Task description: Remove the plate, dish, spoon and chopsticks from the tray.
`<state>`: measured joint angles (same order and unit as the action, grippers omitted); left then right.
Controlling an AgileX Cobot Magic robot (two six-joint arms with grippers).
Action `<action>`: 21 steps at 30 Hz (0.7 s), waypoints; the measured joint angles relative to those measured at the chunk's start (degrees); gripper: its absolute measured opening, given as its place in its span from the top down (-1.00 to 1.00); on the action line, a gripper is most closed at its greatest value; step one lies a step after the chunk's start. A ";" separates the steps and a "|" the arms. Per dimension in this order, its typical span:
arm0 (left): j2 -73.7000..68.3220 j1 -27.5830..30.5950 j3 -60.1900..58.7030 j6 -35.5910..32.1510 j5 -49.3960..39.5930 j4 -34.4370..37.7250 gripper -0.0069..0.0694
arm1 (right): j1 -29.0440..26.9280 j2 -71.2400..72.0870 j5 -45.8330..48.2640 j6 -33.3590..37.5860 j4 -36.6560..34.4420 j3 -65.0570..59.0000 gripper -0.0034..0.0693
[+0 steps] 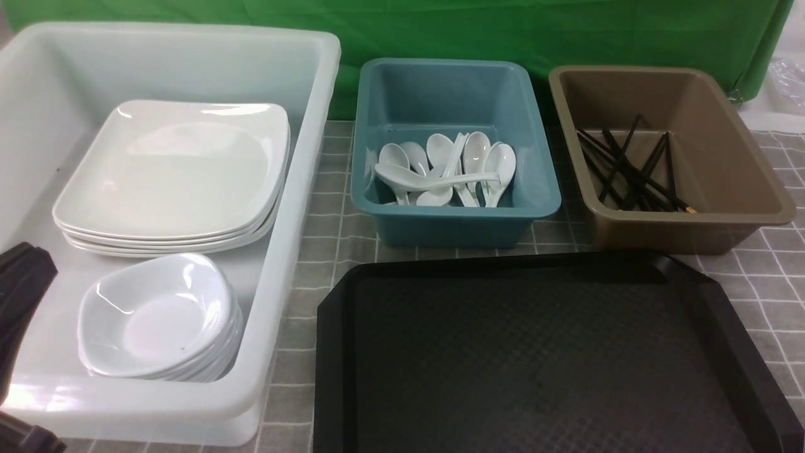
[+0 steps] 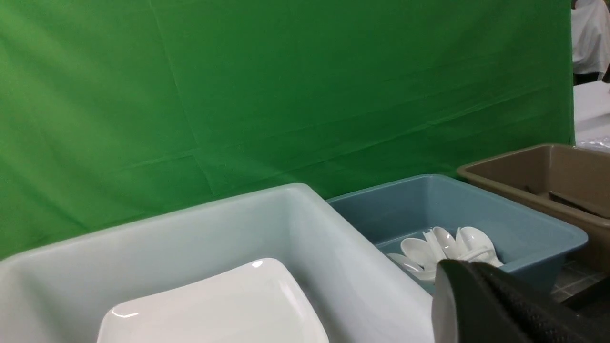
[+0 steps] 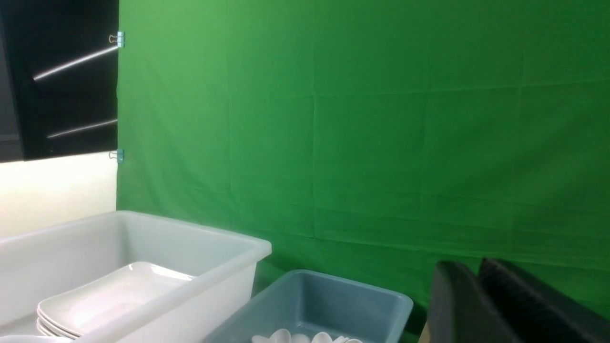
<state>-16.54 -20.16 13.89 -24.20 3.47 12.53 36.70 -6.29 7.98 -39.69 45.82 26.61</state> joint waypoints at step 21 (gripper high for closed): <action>16.46 21.59 -14.25 27.98 -10.04 -8.63 0.81 | 0.00 0.00 0.01 0.00 0.14 -0.05 0.50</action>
<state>-0.09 1.43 -0.36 3.79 -6.58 3.90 36.70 -6.29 7.99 -39.69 45.95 26.57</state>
